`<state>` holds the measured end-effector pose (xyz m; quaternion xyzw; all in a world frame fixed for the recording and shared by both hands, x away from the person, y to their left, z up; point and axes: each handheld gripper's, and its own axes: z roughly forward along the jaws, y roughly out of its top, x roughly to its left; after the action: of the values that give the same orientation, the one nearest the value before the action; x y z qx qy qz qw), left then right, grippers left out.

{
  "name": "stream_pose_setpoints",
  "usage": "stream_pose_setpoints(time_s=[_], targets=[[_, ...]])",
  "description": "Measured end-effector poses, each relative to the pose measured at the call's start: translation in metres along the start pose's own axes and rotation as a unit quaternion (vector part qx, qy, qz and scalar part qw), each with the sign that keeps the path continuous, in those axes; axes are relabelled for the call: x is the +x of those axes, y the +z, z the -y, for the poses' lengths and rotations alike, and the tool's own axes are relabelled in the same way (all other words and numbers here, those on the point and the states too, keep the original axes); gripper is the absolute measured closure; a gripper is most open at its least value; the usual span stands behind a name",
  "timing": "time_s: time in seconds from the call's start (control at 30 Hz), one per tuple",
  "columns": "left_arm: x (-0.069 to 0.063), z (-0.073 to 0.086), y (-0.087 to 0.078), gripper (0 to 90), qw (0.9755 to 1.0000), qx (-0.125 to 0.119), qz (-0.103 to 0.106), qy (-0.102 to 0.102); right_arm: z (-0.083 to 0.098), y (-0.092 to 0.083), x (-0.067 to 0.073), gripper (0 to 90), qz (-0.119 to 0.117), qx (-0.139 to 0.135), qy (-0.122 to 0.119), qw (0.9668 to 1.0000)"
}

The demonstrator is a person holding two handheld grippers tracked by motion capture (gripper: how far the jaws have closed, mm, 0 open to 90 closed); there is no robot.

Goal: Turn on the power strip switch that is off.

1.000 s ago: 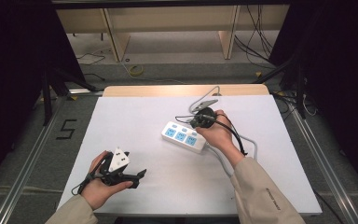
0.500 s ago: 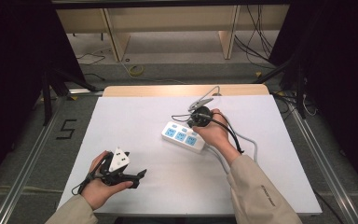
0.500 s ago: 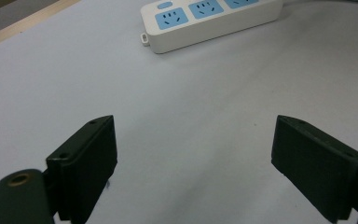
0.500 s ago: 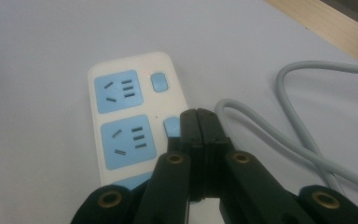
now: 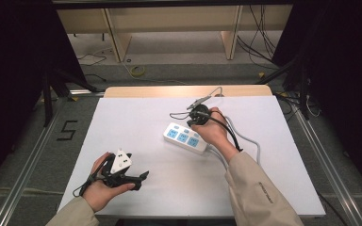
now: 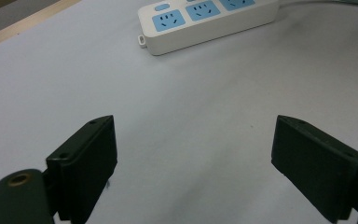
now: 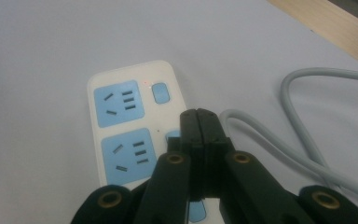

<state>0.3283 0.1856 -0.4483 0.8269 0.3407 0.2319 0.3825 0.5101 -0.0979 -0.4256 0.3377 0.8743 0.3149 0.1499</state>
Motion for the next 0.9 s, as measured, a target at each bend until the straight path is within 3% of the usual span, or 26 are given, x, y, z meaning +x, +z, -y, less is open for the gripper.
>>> stream_pose_setpoints(time_s=[0.43, 0.9], targets=[[0.0, 0.0, 0.0, 13.8, 1.0, -0.004, 0.0, -0.004, -0.006, 0.006, 0.0, 90.0, -0.018, 0.02, -0.001, 0.9996], [0.0, 0.0, 0.0, 13.8, 1.0, -0.002, 0.002, -0.001, -0.008, 0.014, -0.002, 90.0, -0.011, 0.046, 0.007, 0.9989]])
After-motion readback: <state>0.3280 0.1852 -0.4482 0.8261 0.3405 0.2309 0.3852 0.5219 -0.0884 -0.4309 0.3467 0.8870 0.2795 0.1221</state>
